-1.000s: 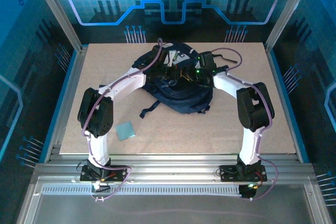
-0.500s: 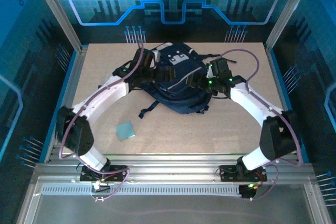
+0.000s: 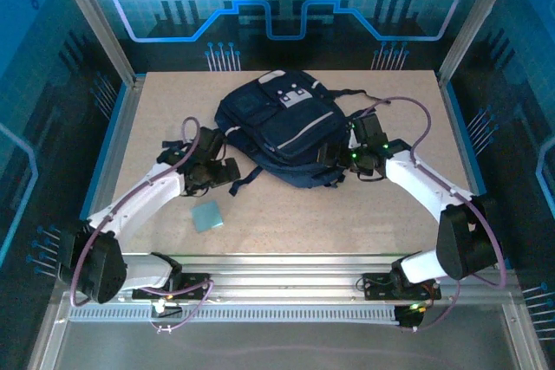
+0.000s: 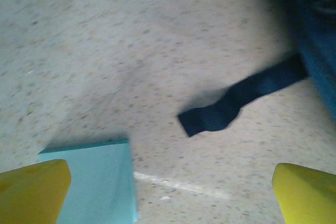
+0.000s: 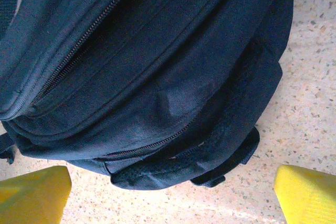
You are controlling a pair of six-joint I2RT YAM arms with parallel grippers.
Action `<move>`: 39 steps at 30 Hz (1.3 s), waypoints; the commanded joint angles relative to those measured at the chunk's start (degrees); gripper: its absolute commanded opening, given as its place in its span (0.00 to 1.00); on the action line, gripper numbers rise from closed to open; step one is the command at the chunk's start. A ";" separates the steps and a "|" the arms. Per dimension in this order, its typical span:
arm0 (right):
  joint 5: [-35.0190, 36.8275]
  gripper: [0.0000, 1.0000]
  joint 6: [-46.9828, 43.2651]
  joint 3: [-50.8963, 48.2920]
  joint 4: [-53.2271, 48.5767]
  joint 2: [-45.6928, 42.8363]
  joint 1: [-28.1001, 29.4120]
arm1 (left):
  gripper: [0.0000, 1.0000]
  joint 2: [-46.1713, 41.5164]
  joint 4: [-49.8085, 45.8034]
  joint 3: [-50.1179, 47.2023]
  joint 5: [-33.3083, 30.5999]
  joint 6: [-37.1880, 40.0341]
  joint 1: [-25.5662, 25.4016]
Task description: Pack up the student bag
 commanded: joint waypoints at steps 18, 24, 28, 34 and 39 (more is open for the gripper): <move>3.62 1.00 2.16 -2.80 0.64 -7.16 -0.88 | 0.99 4.69 10.45 -16.91 7.05 -5.43 5.69; 4.58 1.00 2.67 -2.88 -0.15 -7.22 -1.05 | 0.94 5.44 10.16 -18.51 6.23 -5.76 5.70; 4.79 1.00 3.04 -2.93 -0.05 -7.20 -1.05 | 0.81 3.99 10.57 -19.42 6.65 -6.33 5.66; 4.79 1.00 3.14 -2.10 -0.13 -7.26 -1.05 | 0.60 1.56 11.25 -19.75 5.84 -6.73 5.52; -0.78 1.00 1.11 -1.24 1.43 -7.05 -0.45 | 0.57 -0.84 11.29 -17.92 6.14 -8.69 5.57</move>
